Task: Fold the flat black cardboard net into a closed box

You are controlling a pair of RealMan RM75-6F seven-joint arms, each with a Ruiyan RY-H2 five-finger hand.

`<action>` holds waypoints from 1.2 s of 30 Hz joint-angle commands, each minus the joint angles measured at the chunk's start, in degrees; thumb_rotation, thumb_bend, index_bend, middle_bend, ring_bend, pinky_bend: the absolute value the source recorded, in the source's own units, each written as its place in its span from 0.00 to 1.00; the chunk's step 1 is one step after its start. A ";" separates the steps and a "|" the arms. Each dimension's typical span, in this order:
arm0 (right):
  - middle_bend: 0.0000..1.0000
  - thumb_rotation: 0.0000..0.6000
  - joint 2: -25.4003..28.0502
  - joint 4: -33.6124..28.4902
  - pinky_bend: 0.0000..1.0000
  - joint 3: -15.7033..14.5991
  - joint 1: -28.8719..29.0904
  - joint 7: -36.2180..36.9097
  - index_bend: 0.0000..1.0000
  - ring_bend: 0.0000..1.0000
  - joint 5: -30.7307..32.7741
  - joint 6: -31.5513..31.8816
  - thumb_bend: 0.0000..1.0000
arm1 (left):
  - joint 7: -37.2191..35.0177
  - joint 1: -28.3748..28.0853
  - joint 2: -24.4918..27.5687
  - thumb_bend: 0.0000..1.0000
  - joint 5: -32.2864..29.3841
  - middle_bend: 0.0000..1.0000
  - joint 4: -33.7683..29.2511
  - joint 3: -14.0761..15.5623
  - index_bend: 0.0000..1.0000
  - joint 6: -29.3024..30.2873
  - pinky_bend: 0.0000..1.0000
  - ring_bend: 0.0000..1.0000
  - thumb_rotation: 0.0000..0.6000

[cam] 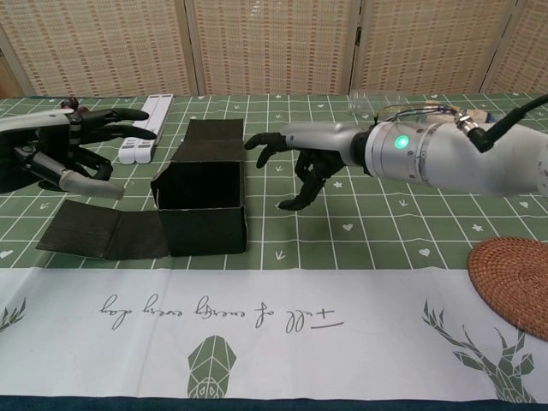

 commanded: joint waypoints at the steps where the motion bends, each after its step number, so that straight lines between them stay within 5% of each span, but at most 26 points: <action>1: 0.10 1.00 1.99 -4.62 1.00 0.21 -3.46 5.08 0.00 0.79 3.36 0.48 0.11 | 0.02 -0.02 0.01 0.14 0.16 0.11 -0.28 -0.04 0.04 -0.07 1.00 0.68 1.00; 4: 0.07 1.00 2.04 -6.67 1.00 0.53 -5.08 7.98 0.00 0.78 6.62 0.29 0.00 | 0.26 -0.11 0.07 0.14 0.44 0.11 -0.79 -0.15 0.04 -0.08 1.00 0.68 1.00; 14: 0.04 1.00 -3.24 -4.42 1.00 2.01 -5.55 10.06 0.00 0.76 13.56 0.91 0.00 | 0.56 0.34 1.00 0.14 1.02 0.11 -2.03 -0.08 0.04 0.61 1.00 0.68 1.00; 36: 0.10 1.00 -17.62 7.97 1.00 6.69 -1.22 8.57 0.00 0.76 14.64 4.07 0.00 | -2.10 2.71 2.30 0.14 1.52 0.11 -0.91 0.15 0.04 3.95 1.00 0.68 1.00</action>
